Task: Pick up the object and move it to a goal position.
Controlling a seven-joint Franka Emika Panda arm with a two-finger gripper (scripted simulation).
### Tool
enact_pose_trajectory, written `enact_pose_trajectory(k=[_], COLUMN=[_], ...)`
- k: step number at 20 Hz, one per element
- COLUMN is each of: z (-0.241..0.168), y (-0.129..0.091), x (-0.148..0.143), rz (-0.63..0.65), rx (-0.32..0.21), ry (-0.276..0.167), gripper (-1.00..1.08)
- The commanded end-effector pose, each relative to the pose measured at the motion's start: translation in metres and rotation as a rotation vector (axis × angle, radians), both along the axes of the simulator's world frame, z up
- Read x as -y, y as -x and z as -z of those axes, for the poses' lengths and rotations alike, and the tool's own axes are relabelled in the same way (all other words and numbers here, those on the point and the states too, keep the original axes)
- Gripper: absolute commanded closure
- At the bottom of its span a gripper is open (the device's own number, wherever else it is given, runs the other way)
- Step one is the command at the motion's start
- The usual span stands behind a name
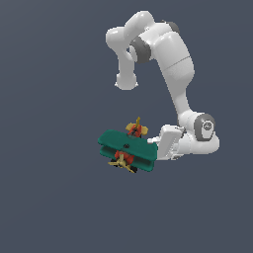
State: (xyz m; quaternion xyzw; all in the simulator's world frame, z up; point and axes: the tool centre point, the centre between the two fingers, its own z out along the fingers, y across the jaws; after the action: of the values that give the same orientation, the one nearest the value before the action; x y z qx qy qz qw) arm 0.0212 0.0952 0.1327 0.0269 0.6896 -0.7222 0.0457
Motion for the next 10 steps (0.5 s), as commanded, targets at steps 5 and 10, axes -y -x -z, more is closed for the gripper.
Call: enact_pose_trajectory(k=[5, 10], z=[-0.007, -0.029], y=[-0.004, -0.015], x=[-0.003, -0.012], rz=[-0.001, -0.007], rx=[0.023, 0.094], ry=[0.000, -0.002], gripper=[1.08, 1.08])
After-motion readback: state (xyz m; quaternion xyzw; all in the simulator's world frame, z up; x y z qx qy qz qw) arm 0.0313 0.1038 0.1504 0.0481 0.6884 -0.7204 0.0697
